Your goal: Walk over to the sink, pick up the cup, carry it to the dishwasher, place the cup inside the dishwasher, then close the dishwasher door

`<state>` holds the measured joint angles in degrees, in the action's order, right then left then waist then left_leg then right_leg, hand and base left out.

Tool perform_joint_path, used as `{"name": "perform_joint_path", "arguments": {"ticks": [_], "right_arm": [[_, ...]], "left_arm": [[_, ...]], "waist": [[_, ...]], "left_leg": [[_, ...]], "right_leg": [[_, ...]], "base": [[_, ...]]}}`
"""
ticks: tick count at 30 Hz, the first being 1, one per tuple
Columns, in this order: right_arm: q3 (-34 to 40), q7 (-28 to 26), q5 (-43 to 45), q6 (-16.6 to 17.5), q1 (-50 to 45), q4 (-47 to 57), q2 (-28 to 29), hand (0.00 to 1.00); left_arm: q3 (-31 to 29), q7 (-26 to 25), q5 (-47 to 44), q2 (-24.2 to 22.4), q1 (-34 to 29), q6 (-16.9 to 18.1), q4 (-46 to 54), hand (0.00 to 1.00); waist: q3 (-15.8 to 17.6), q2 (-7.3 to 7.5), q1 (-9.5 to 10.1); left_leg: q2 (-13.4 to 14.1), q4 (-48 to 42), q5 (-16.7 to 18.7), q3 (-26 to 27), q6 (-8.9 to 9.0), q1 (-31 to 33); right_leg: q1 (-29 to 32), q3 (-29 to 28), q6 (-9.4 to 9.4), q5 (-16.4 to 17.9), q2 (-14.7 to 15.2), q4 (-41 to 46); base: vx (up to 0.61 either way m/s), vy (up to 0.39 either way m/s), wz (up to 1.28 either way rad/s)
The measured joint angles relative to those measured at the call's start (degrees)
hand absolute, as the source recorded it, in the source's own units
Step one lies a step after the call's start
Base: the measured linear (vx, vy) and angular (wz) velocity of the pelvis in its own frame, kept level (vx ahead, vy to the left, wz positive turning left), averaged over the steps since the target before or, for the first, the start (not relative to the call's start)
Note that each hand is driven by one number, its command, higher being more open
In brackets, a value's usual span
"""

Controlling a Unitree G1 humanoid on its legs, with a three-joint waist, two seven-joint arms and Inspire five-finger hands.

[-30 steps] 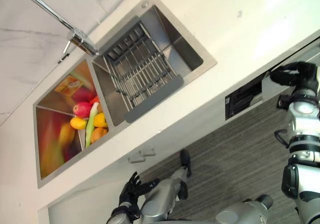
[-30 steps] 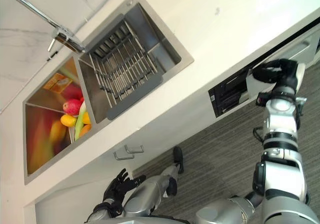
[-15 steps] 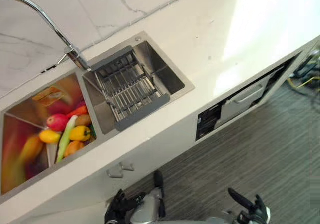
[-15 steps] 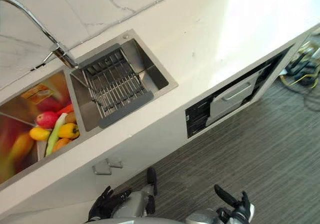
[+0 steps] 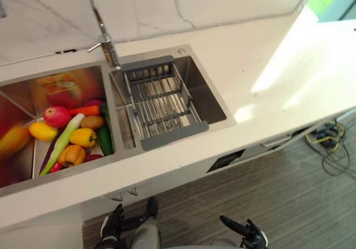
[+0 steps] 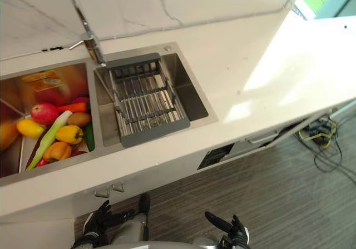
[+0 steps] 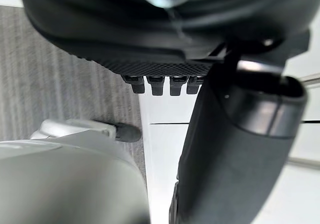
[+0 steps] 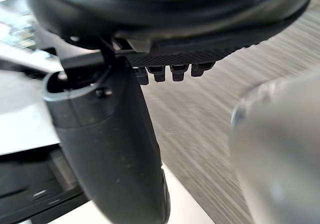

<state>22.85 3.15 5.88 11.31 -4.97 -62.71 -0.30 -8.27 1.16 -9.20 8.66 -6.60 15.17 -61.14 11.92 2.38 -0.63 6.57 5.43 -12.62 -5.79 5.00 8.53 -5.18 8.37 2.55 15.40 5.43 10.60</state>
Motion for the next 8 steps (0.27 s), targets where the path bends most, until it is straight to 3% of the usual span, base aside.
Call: {"name": "perform_joint_path", "arguments": {"ticks": [1,2,3,4,5,6,7,8], "right_arm": [[-0.9,0.7,-0.9,0.6,-0.5,1.1,0.7,1.00],[-0.5,1.0,-1.0,0.5,-1.3,1.1,1.1,1.00],[0.4,1.9,-1.0,0.1,-2.0,1.2,1.8,1.00],[0.1,2.3,-1.1,0.1,-2.9,1.7,1.5,1.00],[-0.2,2.4,-1.1,0.0,-3.4,2.1,1.5,1.00],[-0.6,2.4,-1.6,-0.1,-4.3,2.4,1.8,1.00],[-0.7,1.9,-1.7,-0.5,-4.3,2.5,1.8,1.00],[-1.7,1.6,-3.3,-0.5,-4.0,2.7,0.9,1.00]], "left_arm": [[-1.7,0.7,1.4,0.9,0.6,-0.5,-0.3,1.00],[-2.3,0.8,2.1,1.5,1.5,-0.9,-0.5,1.00],[-4.1,1.2,2.4,1.6,2.1,-1.1,0.7,1.00],[-6.4,0.4,2.4,-0.2,1.3,-0.7,1.9,1.00],[-7.6,0.4,2.4,-1.0,0.3,-0.7,2.1,1.00],[-9.3,0.4,2.4,-2.7,-0.8,-0.7,2.3,1.00],[-10.4,0.3,2.1,-3.5,-1.0,-0.7,2.3,1.00],[-10.7,-0.1,1.9,-4.6,-1.9,-0.5,2.3,1.00]], "waist": [[0.1,2.02,-0.65],[-0.4,3.26,-0.76],[0.0,6.16,-0.48],[0.6,4.67,0.60],[0.1,3.59,0.55],[-0.8,2.19,0.63],[-0.9,2.15,0.98],[-1.2,0.55,1.60]], "left_leg": [[-1.3,-0.4,0.9,-0.7,0.28,0.5],[-2.1,-1.7,3.1,-0.1,-0.92,1.2],[-4.9,-13.6,6.6,5.6,-3.33,5.0],[-5.9,-26.9,14.5,8.4,-4.50,4.8],[-5.7,-27.2,17.0,8.5,-4.65,3.6],[-4.9,-24.1,18.8,8.1,-4.61,1.0],[-4.8,-22.6,18.3,7.7,-4.49,-0.4],[-3.4,-20.2,17.5,7.0,-4.22,-2.4]], "right_leg": [[0.6,-4.6,0.13,-0.7,-2.4,-2.2],[0.1,-2.4,0.49,-0.5,-1.3,-2.0],[-0.5,1.0,1.33,-0.2,1.6,-0.9],[-0.9,1.1,1.55,-0.3,1.5,4.8],[-1.1,1.1,1.82,-0.5,0.6,6.1],[-2.0,1.1,1.79,-0.5,-0.7,8.1],[-1.2,0.4,1.52,-0.8,-1.0,10.8],[0.4,-1.7,-1.30,0.6,-2.0,12.4]], "base": [[-0.08,-0.132,1.24],[0.04,-0.103,1.58],[0.17,-0.117,1.39],[0.20,-0.074,1.11],[0.18,-0.013,1.01],[0.08,-0.003,0.72],[0.09,-0.058,0.57],[0.05,-0.064,0.12]]}}
